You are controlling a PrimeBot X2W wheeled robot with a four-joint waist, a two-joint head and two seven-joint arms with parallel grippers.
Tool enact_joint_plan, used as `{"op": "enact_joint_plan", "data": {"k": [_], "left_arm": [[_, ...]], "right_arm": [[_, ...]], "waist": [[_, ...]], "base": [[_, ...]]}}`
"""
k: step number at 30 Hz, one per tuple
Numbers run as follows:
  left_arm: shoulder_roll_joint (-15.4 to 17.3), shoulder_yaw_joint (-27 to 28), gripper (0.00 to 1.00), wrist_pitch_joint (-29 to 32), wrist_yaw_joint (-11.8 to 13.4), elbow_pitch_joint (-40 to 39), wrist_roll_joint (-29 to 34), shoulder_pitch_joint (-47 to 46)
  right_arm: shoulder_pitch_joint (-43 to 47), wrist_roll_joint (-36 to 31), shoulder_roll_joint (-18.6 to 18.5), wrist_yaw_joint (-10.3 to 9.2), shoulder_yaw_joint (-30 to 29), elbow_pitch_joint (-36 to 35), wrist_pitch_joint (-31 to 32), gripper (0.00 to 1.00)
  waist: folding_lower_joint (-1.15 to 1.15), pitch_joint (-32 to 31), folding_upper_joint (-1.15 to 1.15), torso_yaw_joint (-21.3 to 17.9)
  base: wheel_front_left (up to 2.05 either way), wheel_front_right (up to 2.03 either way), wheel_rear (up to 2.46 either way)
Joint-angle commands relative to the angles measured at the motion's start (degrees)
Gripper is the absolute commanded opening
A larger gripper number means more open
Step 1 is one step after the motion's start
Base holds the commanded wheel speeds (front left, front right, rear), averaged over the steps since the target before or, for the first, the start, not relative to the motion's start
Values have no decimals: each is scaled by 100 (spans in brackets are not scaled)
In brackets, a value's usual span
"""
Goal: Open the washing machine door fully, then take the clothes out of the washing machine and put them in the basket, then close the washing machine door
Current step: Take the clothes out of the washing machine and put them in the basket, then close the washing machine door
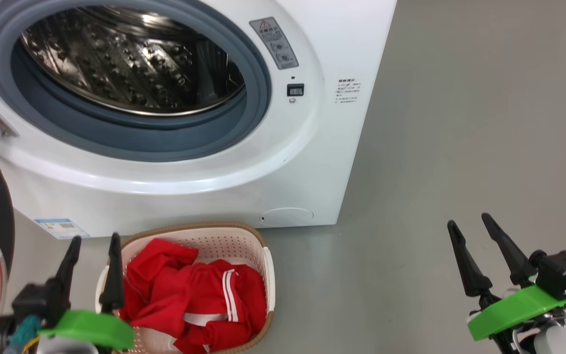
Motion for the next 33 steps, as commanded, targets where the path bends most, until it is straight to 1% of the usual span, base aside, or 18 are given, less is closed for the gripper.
{"op": "enact_joint_plan", "data": {"k": [1,5,9,25,33], "left_arm": [[104,235,100,-70,-17,-229,64,75],[-8,377,100,-70,-17,-633,110,488],[-87,424,100,-70,-17,-803,118,705],[-184,455,100,-70,-17,-807,46,685],[-207,455,100,-70,-17,-817,9,711]], "right_arm": [[81,60,-76,9,95,-148,-68,100],[171,54,-74,9,41,-158,-68,100],[216,45,-78,9,-5,-177,-68,100],[256,13,-78,9,-31,-203,-68,100],[291,15,-96,9,-21,-193,-68,100]], "waist": [[0,-60,0,-4],[0,-122,0,-7],[0,-150,0,-8],[0,-164,0,-3],[0,-182,0,18]], "base": [[0,0,0],[0,0,0],[0,0,0],[-1,1,0],[-75,75,0]]}}
